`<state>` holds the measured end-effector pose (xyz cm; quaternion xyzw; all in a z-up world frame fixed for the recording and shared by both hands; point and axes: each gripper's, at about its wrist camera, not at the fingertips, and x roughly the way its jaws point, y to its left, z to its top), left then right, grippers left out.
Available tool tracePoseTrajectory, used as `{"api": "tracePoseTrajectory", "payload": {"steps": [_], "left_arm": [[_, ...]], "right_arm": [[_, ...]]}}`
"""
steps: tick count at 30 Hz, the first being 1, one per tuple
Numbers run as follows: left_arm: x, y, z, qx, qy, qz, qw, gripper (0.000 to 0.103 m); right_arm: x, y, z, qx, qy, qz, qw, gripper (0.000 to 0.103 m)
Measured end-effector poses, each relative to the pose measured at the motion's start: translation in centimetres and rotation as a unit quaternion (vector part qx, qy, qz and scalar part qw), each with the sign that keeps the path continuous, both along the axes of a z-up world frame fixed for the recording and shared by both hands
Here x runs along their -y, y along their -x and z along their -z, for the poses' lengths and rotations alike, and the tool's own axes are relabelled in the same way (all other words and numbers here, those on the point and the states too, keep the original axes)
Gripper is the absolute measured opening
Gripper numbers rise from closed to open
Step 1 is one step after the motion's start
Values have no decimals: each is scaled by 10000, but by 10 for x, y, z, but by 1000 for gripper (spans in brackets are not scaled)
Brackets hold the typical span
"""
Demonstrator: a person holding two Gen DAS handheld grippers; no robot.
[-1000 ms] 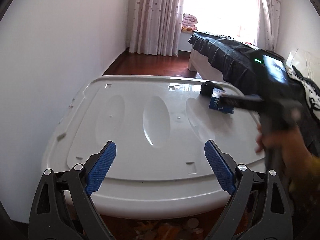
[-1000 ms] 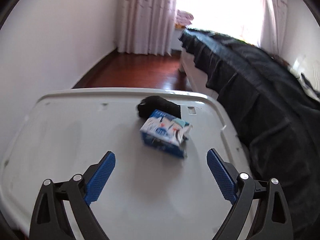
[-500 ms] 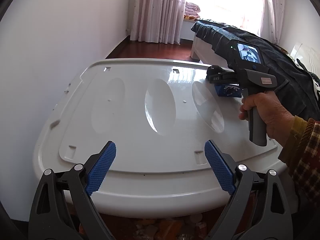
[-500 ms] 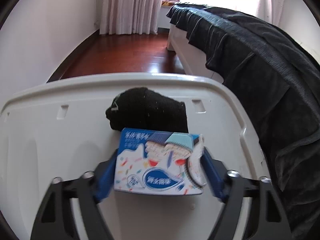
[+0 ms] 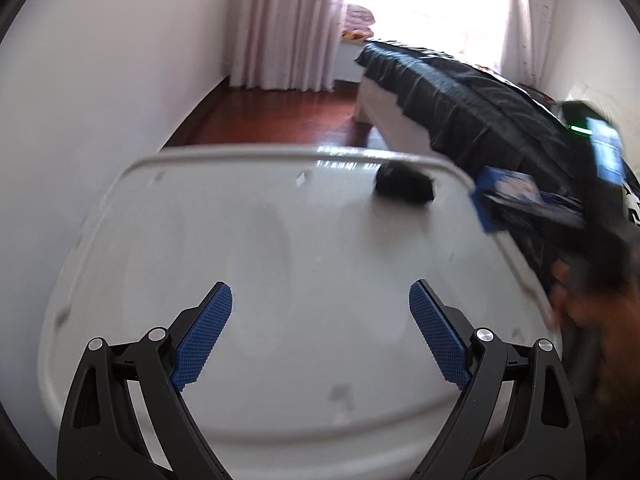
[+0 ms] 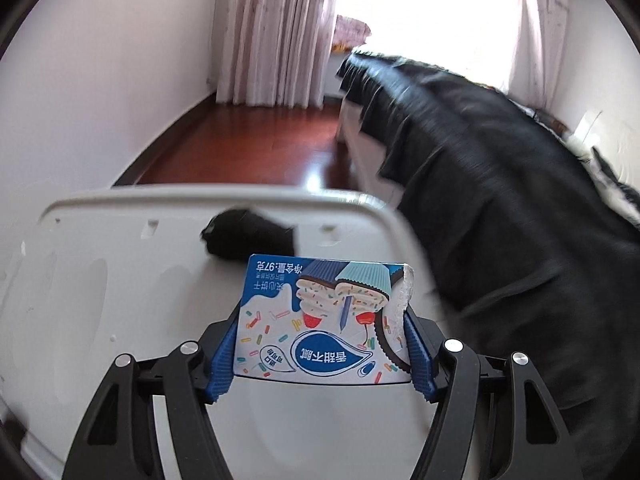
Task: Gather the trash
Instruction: 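Grasp the blue tissue box with the right tool while the left tool grasps the black sock, then lower the black sock and tissue box into the bin and open both tools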
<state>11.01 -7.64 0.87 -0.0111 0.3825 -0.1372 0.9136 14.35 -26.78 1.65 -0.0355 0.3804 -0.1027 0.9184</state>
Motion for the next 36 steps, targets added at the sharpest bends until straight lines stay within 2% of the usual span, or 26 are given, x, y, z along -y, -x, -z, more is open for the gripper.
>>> {"api": "tracePoseTrajectory", "payload": {"steps": [4,9,12,18,22,26,29,32,36], "left_arm": [[45,-52,6,-5,-62,418,9991,88],[101,-110,30,27,-199,850,9962,88],[127,-136,41,-86,-330,958,9948,88],[151,-169,62,-291,-438,955,9940,88],[159,-183,77,-414,-447,985,9933,88],[154,-186,80,-400,-223,1002,9939,70],[153,-181,77,-296,-266,1031,9939,65],[145,-168,72,-166,-384,945,9946,63],[126,-156,66,-141,-320,733,9967,63]], "right_arm": [[25,33,-24,296,-27,23,9996,67],[39,55,-26,497,-110,10,9987,67],[43,56,-24,531,-262,-25,9982,67],[40,54,-31,721,-324,-124,9968,67],[36,54,-35,786,-320,-193,9962,67],[34,53,-33,764,-291,-219,9964,67],[33,53,-33,775,-302,-215,9963,67],[33,53,-33,776,-236,-232,9964,67],[31,54,-32,807,-225,-251,9962,67]]}}
